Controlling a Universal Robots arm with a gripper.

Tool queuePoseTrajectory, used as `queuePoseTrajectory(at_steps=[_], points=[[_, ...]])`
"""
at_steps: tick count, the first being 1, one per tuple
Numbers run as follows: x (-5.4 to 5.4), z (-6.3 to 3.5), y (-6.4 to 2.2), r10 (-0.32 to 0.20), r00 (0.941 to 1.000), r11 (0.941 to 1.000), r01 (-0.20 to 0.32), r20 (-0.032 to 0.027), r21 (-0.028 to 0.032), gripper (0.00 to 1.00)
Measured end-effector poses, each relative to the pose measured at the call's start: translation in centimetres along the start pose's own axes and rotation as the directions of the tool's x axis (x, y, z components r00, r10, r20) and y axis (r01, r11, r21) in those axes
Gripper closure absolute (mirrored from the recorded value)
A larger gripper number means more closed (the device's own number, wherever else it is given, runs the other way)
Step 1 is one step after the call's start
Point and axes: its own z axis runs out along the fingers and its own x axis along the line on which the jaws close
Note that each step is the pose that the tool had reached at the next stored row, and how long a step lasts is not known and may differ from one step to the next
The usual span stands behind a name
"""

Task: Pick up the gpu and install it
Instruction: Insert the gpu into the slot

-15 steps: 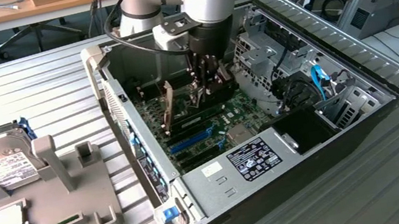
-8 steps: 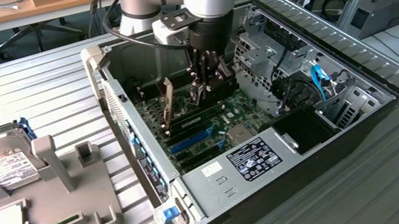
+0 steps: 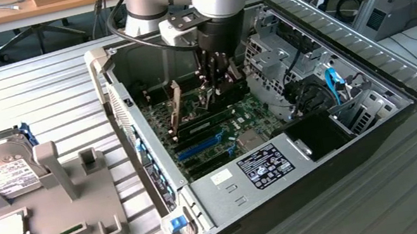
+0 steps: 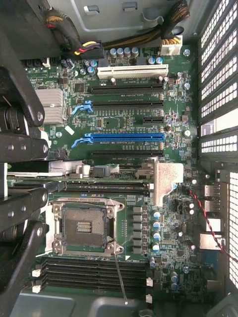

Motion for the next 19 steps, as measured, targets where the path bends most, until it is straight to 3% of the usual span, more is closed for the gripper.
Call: queuePoseTrajectory(at_steps=[10, 11, 12, 17, 18, 19], points=[[0.0, -0.29, -0.01, 0.003, 1.0, 1.0, -0.003, -0.0001, 0.0008, 0.74], [0.0, -0.29, 0.01, 0.003, 1.0, 1.0, -0.003, -0.0003, 0.0057, 0.74], [0.01, -0.28, 0.01, 0.003, 1.0, 0.9999, -0.003, -0.0004, 0.0148, 0.74], [0.0, -0.2, 0.04, 0.004, 1.0, 0.9976, -0.004, -0.0001, 0.0687, 0.74], [0.0, -0.19, 0.05, 0.004, 1.0, 0.997, -0.004, -0.0002, 0.0772, 0.74], [0.0, -0.19, 0.04, 0.004, 1.0, 0.9968, -0.004, 0.0001, 0.0794, 0.74]])
